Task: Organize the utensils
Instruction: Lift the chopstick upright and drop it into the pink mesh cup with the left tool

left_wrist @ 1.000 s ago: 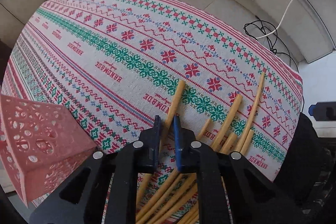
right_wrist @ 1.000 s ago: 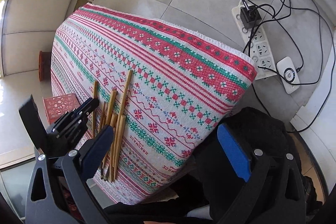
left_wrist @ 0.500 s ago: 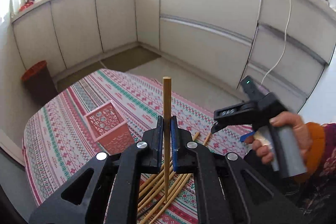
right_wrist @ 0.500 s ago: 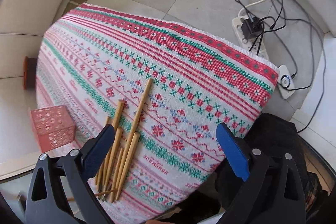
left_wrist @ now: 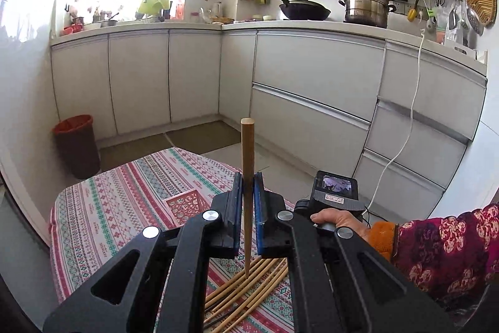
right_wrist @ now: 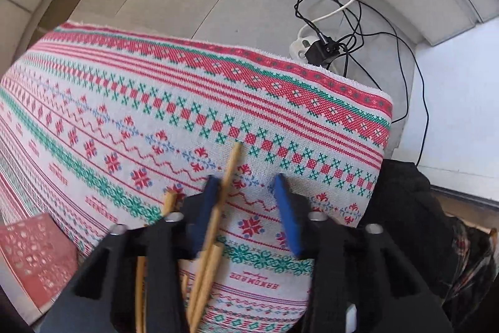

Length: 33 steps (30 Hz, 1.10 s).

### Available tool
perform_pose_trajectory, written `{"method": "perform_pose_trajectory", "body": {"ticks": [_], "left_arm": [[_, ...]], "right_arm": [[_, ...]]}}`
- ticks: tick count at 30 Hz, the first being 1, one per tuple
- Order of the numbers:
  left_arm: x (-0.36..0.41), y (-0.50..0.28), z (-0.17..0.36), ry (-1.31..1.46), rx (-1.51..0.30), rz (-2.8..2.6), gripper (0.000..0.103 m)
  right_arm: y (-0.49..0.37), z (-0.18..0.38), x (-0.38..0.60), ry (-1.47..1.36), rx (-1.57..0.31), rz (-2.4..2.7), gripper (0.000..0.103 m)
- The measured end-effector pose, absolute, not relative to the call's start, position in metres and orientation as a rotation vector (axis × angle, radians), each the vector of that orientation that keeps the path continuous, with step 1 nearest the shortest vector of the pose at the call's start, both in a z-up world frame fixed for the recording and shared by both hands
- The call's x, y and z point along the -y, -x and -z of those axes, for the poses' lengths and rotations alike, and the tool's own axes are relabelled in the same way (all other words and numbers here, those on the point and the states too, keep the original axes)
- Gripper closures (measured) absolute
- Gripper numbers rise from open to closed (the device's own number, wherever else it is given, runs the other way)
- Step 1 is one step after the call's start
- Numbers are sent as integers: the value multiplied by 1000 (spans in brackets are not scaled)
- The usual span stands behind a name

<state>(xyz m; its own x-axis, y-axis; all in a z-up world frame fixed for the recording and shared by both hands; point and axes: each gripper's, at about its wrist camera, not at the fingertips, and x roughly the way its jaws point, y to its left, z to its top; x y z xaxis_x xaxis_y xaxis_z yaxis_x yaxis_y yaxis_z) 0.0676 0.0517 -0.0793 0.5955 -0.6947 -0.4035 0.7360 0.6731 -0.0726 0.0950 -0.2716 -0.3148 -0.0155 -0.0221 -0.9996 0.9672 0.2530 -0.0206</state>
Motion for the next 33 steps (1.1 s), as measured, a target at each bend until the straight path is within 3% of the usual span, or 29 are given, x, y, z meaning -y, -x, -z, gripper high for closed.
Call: {"method": "perform_pose_trajectory", "body": {"ticks": [4, 6, 7, 11, 21, 33], "left_arm": [[-61, -65, 76, -78, -413, 812, 97], [-65, -64, 77, -67, -413, 803, 97], [-66, -65, 78, -59, -414, 796, 97], [-77, -69, 77, -4, -422, 773, 97], [-89, -85, 75, 153, -472, 708, 97], [-78, -100, 35, 208, -436, 624, 97]], "right_arm": [[-85, 316, 280, -1106, -1271, 1075, 82], [-74, 319, 287, -1187, -1231, 1067, 95], [-70, 319, 291, -1226, -1199, 1030, 96], [-64, 309, 297, -1280, -1129, 882, 97], [-56, 197, 247, -891, -948, 482, 98], [-40, 96, 220, -738, -832, 278, 98]]}}
